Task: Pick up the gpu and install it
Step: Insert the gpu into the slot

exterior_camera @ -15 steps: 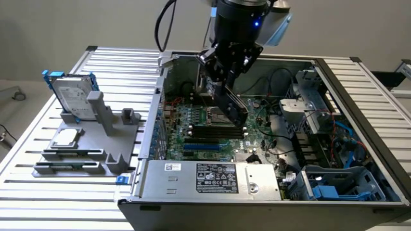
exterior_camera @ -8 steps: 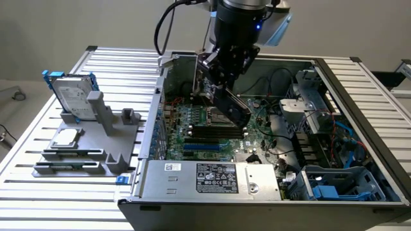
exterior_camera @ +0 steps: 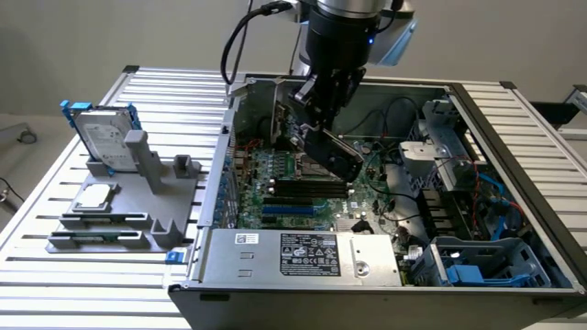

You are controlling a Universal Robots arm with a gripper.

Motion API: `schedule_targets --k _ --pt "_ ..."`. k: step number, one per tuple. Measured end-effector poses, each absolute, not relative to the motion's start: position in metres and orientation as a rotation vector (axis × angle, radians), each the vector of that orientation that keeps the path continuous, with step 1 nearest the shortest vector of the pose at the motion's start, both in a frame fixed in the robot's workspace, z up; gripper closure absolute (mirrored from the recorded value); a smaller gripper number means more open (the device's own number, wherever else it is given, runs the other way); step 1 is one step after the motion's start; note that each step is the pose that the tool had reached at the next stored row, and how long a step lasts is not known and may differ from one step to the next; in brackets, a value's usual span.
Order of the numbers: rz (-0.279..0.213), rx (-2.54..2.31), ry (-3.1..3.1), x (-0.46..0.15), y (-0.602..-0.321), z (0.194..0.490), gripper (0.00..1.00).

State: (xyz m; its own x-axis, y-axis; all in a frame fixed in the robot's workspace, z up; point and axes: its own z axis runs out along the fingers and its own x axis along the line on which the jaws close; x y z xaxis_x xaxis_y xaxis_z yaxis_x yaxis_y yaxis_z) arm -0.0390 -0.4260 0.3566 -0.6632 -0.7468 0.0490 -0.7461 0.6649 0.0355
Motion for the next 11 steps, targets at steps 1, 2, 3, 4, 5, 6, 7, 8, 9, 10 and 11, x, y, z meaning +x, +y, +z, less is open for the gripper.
schedule_targets --k 1,2,3,4,5,6,7,8,9,10,11 --pt "-0.019 1.288 -2.801 -0.0389 -0.4260 0.3565 0.74" --pt "-0.019 1.313 -2.789 -0.0390 -0.4260 0.3564 0.74" --pt "-0.018 1.338 -2.778 -0.0389 -0.4259 0.3563 0.74" --pt "-0.017 1.365 -2.764 -0.0389 -0.4259 0.3562 0.74" --pt "-0.017 1.389 -2.752 -0.0389 -0.4259 0.3560 0.74" --pt "-0.016 1.414 -2.740 -0.0389 -0.4259 0.3558 0.74" --pt "-0.018 1.440 -2.727 -0.0389 -0.4259 0.3556 0.74" --pt "-0.021 1.465 -2.715 -0.0390 -0.4260 0.3551 0.74" --pt "-0.027 1.489 -2.704 -0.0390 -0.4260 0.3544 0.74" --pt "-0.033 1.514 -2.693 -0.0390 -0.4259 0.3539 0.74" --pt "-0.039 1.538 -2.682 -0.0390 -0.4259 0.3533 0.74"
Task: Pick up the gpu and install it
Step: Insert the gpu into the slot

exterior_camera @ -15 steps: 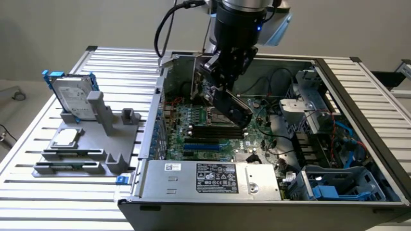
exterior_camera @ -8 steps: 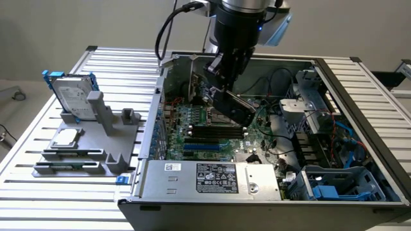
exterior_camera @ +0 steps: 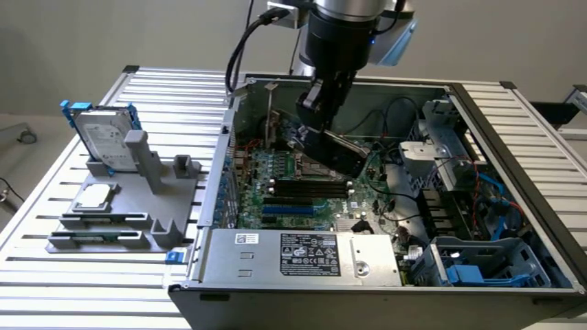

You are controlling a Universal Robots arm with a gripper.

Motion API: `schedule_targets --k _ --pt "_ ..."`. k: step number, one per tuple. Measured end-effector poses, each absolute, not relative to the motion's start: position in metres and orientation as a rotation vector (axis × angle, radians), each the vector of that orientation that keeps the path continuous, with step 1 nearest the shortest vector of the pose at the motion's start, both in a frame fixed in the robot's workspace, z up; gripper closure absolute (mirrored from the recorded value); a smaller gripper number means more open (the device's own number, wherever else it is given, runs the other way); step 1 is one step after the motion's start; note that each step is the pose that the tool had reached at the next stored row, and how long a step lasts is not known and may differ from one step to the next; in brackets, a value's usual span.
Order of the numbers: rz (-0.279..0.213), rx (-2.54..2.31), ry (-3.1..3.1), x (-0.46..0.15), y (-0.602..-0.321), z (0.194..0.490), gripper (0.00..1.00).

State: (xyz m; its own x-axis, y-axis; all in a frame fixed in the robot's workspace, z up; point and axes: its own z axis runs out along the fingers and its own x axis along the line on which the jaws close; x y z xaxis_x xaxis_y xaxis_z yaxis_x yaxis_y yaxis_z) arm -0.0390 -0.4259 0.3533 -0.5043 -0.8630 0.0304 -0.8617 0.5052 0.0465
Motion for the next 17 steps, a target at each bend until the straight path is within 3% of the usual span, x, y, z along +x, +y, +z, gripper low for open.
schedule_targets --k 5,17 --pt "-0.066 1.658 -2.622 -0.039 -0.426 0.350 0.74" --pt "-0.060 1.930 -2.422 -0.039 -0.426 0.335 0.74"
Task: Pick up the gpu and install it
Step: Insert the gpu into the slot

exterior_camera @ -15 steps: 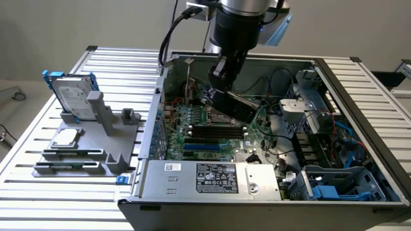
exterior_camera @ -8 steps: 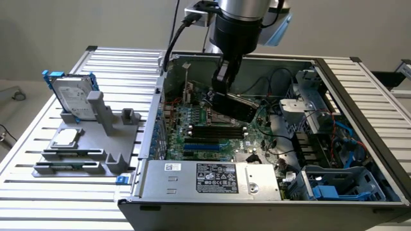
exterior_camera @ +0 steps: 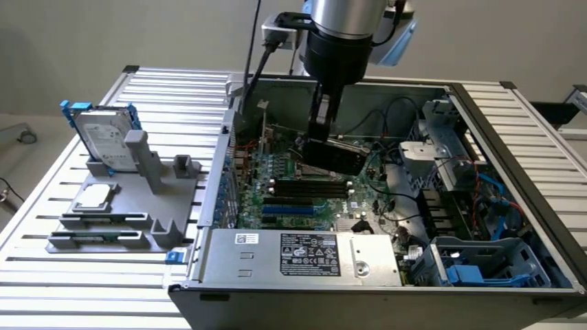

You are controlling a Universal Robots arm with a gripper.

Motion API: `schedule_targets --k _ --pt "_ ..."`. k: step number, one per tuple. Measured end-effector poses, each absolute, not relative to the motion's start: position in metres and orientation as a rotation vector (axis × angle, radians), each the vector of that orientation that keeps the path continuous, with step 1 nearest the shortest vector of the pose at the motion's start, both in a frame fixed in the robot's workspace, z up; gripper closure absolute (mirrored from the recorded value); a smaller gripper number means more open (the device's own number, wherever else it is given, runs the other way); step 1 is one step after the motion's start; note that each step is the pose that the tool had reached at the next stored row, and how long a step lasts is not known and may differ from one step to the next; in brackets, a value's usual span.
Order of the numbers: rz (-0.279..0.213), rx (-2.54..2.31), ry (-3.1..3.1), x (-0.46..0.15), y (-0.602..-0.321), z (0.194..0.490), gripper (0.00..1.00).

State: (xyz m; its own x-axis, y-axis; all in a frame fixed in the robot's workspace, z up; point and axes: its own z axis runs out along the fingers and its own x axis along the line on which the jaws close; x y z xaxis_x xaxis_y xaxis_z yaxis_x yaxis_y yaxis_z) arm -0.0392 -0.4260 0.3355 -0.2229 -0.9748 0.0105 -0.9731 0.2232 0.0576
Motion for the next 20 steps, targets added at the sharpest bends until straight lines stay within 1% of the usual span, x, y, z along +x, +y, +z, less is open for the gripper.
schedule_targets --k 12,20 --pt "-0.055 2.147 -2.229 -0.039 -0.428 0.320 0.74" --pt "-0.068 2.180 -2.209 -0.040 -0.446 0.308 0.74"
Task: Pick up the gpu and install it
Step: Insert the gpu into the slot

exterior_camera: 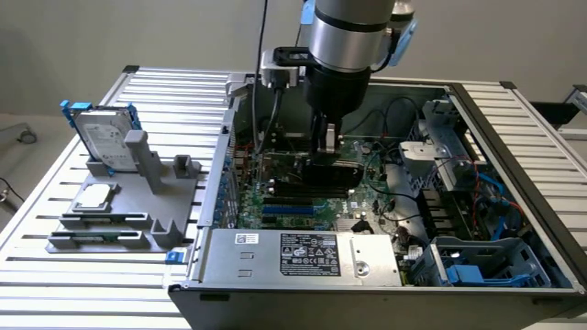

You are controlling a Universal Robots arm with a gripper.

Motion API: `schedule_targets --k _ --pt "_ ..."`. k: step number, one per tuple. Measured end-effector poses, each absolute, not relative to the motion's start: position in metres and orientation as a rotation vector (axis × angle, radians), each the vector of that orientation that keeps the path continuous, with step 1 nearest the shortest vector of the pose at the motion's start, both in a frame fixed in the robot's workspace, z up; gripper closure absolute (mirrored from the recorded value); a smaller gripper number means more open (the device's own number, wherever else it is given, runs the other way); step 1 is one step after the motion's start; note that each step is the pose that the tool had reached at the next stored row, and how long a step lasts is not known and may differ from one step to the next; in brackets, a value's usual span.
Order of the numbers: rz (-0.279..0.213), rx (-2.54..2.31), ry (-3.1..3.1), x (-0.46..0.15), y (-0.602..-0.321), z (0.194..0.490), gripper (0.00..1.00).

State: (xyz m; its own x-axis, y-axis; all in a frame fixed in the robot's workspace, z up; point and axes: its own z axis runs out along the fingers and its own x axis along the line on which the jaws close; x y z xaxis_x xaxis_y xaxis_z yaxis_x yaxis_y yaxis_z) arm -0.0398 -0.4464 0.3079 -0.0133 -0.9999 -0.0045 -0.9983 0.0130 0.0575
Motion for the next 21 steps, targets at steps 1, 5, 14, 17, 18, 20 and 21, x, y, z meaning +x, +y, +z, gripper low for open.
schedule_targets --k 1,5,14,17,18,20,21 --pt "-0.071 2.184 -2.208 -0.040 -0.449 0.306 0.74" --pt "-0.074 2.197 -2.198 -0.045 -0.454 0.302 0.74" --pt "-0.070 2.206 -2.193 -0.054 -0.456 0.299 0.74" --pt "-0.069 2.206 -2.193 -0.057 -0.456 0.296 0.74" --pt "-0.069 2.206 -2.193 -0.059 -0.456 0.295 0.74" --pt "-0.069 2.207 -2.193 -0.062 -0.457 0.294 0.74" --pt "-0.069 2.207 -2.192 -0.063 -0.458 0.293 0.74"
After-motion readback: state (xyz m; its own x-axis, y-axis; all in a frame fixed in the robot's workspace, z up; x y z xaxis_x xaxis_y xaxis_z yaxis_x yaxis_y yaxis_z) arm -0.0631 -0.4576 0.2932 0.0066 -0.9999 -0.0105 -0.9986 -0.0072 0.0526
